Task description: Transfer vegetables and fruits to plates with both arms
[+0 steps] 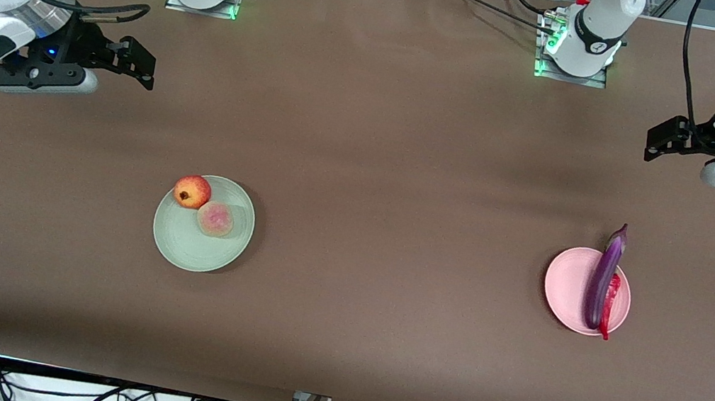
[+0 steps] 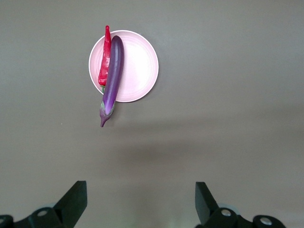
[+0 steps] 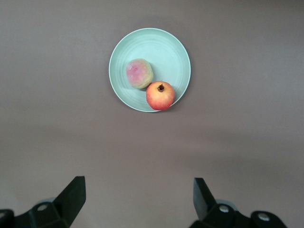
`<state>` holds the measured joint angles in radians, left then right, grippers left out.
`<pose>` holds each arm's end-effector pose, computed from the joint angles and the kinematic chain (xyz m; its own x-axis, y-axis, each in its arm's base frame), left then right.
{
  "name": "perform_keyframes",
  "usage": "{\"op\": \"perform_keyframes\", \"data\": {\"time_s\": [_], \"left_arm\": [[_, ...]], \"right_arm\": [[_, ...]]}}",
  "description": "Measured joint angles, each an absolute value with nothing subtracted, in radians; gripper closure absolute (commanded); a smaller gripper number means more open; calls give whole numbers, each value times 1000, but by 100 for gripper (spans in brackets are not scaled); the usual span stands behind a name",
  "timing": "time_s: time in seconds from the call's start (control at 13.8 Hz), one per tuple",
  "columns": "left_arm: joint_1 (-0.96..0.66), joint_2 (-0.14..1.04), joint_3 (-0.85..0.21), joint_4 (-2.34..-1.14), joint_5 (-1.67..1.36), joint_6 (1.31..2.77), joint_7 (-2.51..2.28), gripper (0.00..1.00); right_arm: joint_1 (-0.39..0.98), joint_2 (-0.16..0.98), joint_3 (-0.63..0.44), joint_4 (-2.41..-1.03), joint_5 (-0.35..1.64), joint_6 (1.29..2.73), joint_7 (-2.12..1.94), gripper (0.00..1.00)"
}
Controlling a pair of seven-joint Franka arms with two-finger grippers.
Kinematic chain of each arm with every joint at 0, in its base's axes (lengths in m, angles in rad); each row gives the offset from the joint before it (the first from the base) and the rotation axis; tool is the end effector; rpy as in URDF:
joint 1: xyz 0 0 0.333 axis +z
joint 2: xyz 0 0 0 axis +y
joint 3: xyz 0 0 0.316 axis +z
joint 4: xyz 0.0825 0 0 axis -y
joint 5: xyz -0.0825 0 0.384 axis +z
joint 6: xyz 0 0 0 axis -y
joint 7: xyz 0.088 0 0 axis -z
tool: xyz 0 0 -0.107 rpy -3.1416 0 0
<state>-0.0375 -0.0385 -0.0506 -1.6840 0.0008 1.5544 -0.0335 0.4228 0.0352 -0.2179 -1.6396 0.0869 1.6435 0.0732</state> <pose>0.5352 -0.0477 0.5910 0.9944 -0.0540 -0.0909 -0.0547 -0.9985 -0.0058 0.5544 0.1261 0.5792 0.9915 0.1251 -0.0364 0.1220 -0.9896 -0.0763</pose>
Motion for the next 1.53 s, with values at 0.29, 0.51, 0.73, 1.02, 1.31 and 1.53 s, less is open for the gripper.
{"op": "perform_keyframes", "data": {"time_s": [0.29,0.51,0.73,1.02,1.31,1.53], "left_arm": [[-38,-39,-51,-1682,1,1554,-34,0],[-38,-38,-51,-1680,1,1554,-34,0],[-38,-38,-51,-1678,1,1553,-34,0],[-38,-38,-51,-1678,1,1551,-34,0],[-39,-38,-51,-1676,1,1551,-34,0],[-40,-34,-52,-1666,1,1551,-34,0]], "right_arm": [[422,39,-241,-1632,87,1647,73,0],[417,49,-247,-1597,86,1653,74,0],[412,50,-248,-1576,86,1641,74,0],[410,50,-248,-1571,70,1629,74,0],[412,56,-244,-1570,19,1619,74,0],[414,56,-240,-1569,1,1619,74,0]]}}
